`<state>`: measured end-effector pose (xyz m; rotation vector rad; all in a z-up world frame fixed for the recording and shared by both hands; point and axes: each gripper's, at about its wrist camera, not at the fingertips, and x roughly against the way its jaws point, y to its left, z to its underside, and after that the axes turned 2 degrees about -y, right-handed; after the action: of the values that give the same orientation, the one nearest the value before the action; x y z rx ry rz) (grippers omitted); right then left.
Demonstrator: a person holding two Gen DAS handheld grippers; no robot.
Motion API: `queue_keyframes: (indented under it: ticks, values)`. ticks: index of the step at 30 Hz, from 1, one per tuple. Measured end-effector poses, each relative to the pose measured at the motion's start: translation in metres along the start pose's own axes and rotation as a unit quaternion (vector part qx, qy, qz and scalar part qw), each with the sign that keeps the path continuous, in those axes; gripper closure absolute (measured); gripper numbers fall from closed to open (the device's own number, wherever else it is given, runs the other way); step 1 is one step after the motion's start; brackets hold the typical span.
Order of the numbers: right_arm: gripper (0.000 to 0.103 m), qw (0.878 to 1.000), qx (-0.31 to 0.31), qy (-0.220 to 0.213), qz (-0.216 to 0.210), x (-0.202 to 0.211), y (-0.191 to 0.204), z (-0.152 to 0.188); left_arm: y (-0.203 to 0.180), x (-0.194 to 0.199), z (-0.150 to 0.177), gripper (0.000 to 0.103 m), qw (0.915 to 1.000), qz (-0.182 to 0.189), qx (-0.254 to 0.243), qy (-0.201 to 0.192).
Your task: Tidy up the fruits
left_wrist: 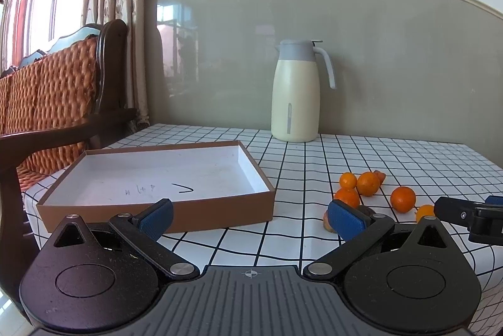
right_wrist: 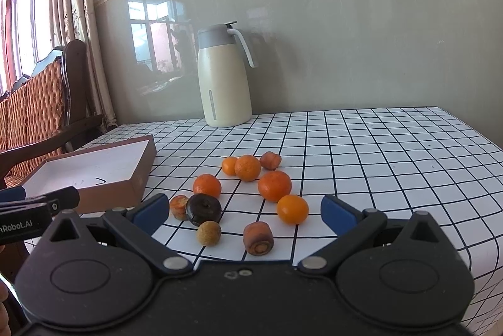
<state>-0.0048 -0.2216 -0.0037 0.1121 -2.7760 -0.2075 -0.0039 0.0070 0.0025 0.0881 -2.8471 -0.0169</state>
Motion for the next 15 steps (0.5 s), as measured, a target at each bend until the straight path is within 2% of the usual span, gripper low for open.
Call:
queue_keyframes:
  ticks: [15]
  values:
    - [0.006,1.000,0.000,0.001,-0.002,-0.0004,-0.0003,0.0004,0.0013,0.0003,0.0006,0.000,1.0000,-0.003,0.001,0.000]
